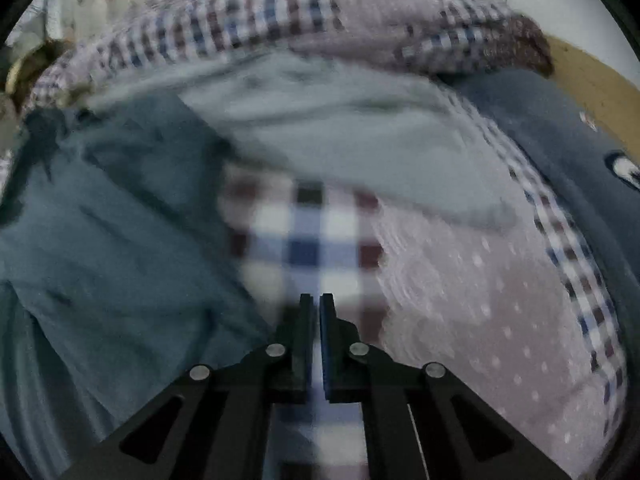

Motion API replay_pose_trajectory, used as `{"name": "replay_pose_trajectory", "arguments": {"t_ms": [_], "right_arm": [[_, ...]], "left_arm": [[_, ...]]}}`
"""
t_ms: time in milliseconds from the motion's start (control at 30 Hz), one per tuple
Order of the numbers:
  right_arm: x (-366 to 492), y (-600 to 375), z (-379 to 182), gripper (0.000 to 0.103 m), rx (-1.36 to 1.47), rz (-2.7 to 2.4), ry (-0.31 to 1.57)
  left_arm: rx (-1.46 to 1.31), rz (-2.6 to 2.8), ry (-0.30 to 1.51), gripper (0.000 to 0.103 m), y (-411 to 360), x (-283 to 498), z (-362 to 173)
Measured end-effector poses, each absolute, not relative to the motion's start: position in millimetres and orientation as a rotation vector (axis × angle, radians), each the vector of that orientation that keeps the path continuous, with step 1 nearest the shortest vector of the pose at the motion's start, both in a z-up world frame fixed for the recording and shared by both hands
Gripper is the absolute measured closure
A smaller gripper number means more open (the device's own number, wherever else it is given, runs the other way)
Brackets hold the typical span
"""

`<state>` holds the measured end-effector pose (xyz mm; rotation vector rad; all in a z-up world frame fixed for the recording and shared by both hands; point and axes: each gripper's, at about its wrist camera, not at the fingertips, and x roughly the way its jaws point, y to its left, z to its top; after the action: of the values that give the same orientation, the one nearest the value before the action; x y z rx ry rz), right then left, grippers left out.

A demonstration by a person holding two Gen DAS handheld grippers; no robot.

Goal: Fold clothes

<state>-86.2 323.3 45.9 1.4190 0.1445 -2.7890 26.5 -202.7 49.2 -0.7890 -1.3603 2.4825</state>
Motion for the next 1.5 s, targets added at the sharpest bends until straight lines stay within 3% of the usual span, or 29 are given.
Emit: {"name": "replay_pose_trajectory", "arguments": {"t_ms": [167,200,233,300,333,667,700,733,767,800,1033,1200,1267,1333,1367,1433,1500], "right_arm": [[-82.3,339.5,70.8,0.098,1.387,-2.79,0.059],[-84.6,338.3,79.3,0.087,1.35,-2.785,0.033],[-86.9,337.0,87.9,0.066,1.313,-2.78,0.008],[-104.1,331.2,99.9,0.048,1.246,-2.733,-0.141],[-112.4,328.8,101.1,0.046,1.236,-2.703,-0.215],[-210.4,331.0,41.9,0.046,1.375,-2.435,-0.901],[-215.1,330.4,38.4,0.052,1.368,-2.399,-0.95],[-219.8,327.7,37.6,0.08,1.355,-2.371,-0.955],[-224.3,321.4,41.6,0.1,1.347,-2.365,-0.9],[-226.5,312.0,52.3,0.102,1.34,-2.409,-0.772],[-236.5,281.0,141.8,0.103,1.196,-2.742,-0.052],[-257.4,261.3,147.2,0.103,1.276,-2.894,0.448],[-267.4,262.7,127.9,0.102,1.359,-2.899,0.497],[-281.7,264.4,100.7,0.086,1.512,-2.861,0.574],[-282.4,265.5,95.2,0.084,1.56,-2.858,0.587],[-282.3,267.7,86.0,0.064,1.65,-2.854,0.609],[-270.6,266.5,101.7,0.047,1.562,-2.949,0.562]], "left_arm": [[-0.777,2.474,-1.372,0.019,-207.8,29.1,48.8],[-0.781,2.476,-1.365,0.019,-207.9,29.1,48.5],[-0.787,2.48,-1.357,0.019,-208.1,29.2,48.1],[-0.794,2.481,-1.353,0.019,-209.3,29.6,46.9],[-0.794,2.478,-1.356,0.019,-210.4,29.8,46.1],[-0.823,2.467,-1.42,0.019,-223.4,18.3,30.9],[-0.827,2.462,-1.433,0.019,-225.1,16.9,28.6],[-0.828,2.454,-1.45,0.019,-227.5,15.5,26.2],[-0.826,2.45,-1.462,0.019,-229.3,14.8,24.7],[-0.824,2.445,-1.474,0.019,-231.1,14.2,23.2],[-0.788,2.441,-1.512,0.019,-242.2,16.1,22.5],[-0.795,2.451,-1.501,0.019,-243.6,14.0,21.4],[-0.805,2.475,-1.471,0.019,-242.3,13.2,23.2],[-0.828,2.511,-1.426,0.019,-241.1,12.3,25.3],[-0.846,2.535,-1.397,0.019,-241.0,11.5,26.7],[-0.88,2.57,-1.35,0.019,-241.5,9.6,28.7],[-0.902,2.592,-1.323,0.019,-243.4,8.6,29.6]]}}
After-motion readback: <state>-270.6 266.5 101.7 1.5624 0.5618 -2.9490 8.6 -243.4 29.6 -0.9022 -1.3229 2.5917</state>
